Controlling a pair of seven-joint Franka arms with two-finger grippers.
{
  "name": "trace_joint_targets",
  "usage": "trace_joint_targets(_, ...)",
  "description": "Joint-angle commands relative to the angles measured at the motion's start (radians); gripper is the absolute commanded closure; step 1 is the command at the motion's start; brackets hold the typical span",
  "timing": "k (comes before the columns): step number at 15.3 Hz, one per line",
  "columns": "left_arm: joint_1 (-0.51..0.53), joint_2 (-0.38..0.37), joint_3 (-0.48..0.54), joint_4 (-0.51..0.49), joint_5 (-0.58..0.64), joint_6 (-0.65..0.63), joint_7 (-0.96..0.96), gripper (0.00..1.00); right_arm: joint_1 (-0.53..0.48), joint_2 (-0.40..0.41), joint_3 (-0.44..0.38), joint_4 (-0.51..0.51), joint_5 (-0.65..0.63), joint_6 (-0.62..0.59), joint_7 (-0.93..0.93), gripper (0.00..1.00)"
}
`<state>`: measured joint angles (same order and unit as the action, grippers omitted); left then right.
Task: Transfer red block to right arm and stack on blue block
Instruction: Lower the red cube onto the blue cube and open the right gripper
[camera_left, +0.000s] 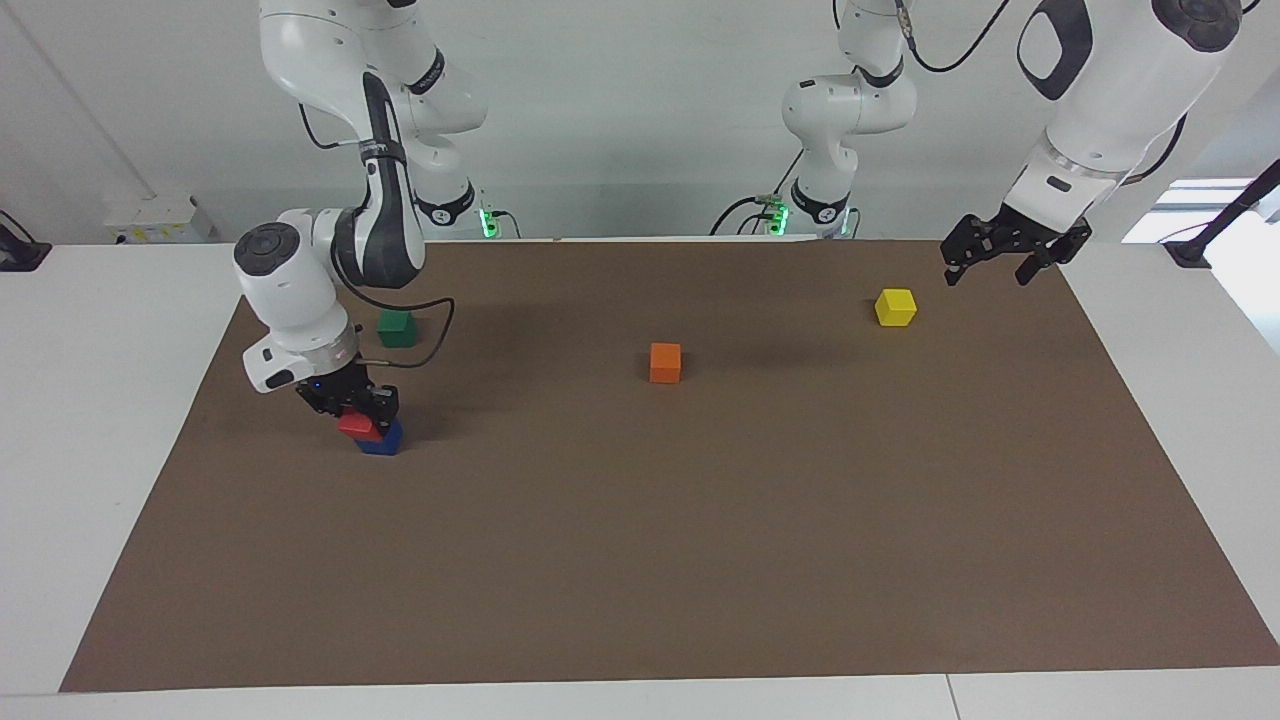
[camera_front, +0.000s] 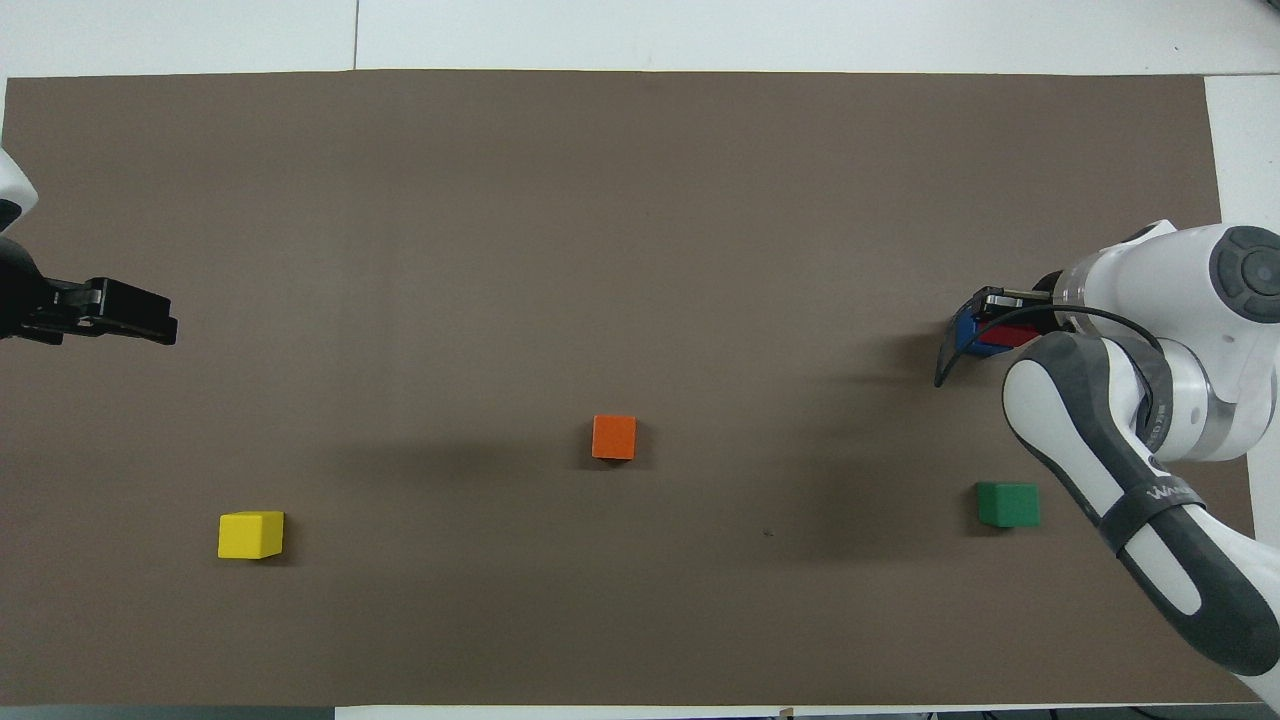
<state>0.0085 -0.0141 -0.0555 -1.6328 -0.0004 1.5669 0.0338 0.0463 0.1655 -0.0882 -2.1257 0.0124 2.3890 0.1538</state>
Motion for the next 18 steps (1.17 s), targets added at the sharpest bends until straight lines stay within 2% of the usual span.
trace_joint_targets(1, 0.001, -0.020, 0.005, -0.016, 0.020, 0.002, 0.006, 0.00, -0.011, -0.027, 0.008, -0.031, -0.026, 0.012, -0.011, 1.00)
trace_joint_targets(3, 0.001, -0.020, 0.005, -0.018, 0.022, 0.001, 0.006, 0.00, -0.013, -0.027, 0.008, -0.031, -0.026, 0.009, -0.011, 0.99)
trace_joint_targets(4, 0.001, -0.020, 0.005, -0.018, 0.022, 0.001, 0.006, 0.00, -0.013, -0.026, 0.008, -0.030, -0.026, 0.007, -0.011, 0.77)
trace_joint_targets(6, -0.001, -0.020, 0.005, -0.018, 0.022, 0.001, 0.006, 0.00, -0.013, -0.026, 0.008, -0.027, -0.026, 0.002, -0.007, 0.27)
trace_joint_targets(7, 0.001, -0.020, 0.005, -0.018, 0.022, 0.001, 0.006, 0.00, -0.011, -0.026, 0.008, -0.023, -0.026, -0.007, -0.007, 0.13)
trace_joint_targets(8, 0.001, -0.020, 0.005, -0.018, 0.022, 0.001, 0.006, 0.00, -0.010, -0.026, 0.008, -0.017, -0.026, -0.020, -0.003, 0.05)
trace_joint_targets(18, 0.001, -0.020, 0.005, -0.018, 0.022, 0.001, 0.006, 0.00, -0.002, -0.023, 0.010, 0.012, -0.025, -0.060, 0.001, 0.05)
